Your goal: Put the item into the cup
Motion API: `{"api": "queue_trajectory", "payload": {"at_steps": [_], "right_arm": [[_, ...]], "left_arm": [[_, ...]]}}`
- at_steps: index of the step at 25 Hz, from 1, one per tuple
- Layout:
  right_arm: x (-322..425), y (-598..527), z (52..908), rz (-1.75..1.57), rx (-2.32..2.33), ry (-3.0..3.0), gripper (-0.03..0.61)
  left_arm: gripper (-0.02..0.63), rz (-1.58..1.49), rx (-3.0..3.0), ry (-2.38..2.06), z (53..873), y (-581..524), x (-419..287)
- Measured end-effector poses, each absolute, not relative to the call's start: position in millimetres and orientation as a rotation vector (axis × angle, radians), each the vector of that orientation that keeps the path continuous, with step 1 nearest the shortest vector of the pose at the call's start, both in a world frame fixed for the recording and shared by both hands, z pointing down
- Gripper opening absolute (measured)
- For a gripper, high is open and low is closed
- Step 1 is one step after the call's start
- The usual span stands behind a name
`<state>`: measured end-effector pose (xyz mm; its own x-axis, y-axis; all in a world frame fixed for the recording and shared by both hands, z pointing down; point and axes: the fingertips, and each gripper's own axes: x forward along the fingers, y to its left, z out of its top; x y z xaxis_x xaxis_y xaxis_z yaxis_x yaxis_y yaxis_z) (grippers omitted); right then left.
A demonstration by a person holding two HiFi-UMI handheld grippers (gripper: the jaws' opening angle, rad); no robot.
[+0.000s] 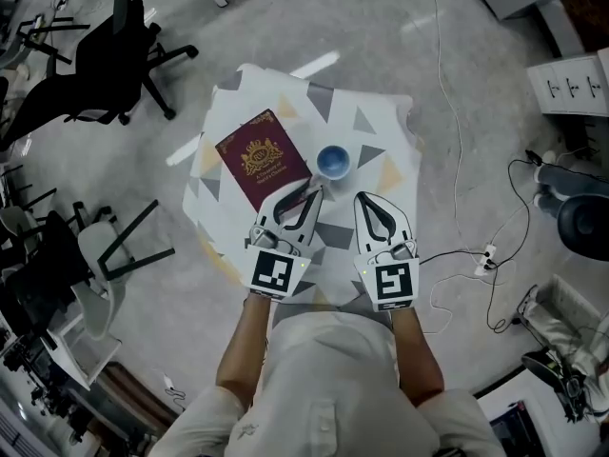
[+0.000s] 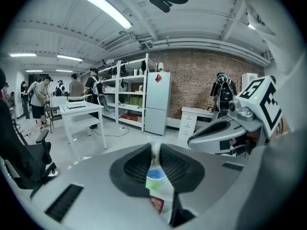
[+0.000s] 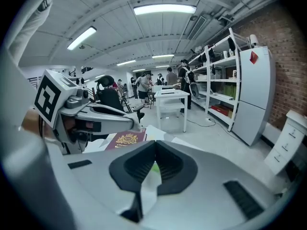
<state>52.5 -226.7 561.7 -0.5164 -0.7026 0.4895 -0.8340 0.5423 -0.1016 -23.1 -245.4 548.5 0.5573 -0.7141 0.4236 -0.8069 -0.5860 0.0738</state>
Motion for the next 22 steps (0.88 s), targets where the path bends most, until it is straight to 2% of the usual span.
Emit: {"api": "queue_trajectory", "payload": {"at_steps": [22], "right_arm": [[50, -237, 603, 0.527, 1.231, -2.359, 0.008]], "left_arm": [[0.066, 0.602, 2.505, -1.177, 598, -260, -7]]}}
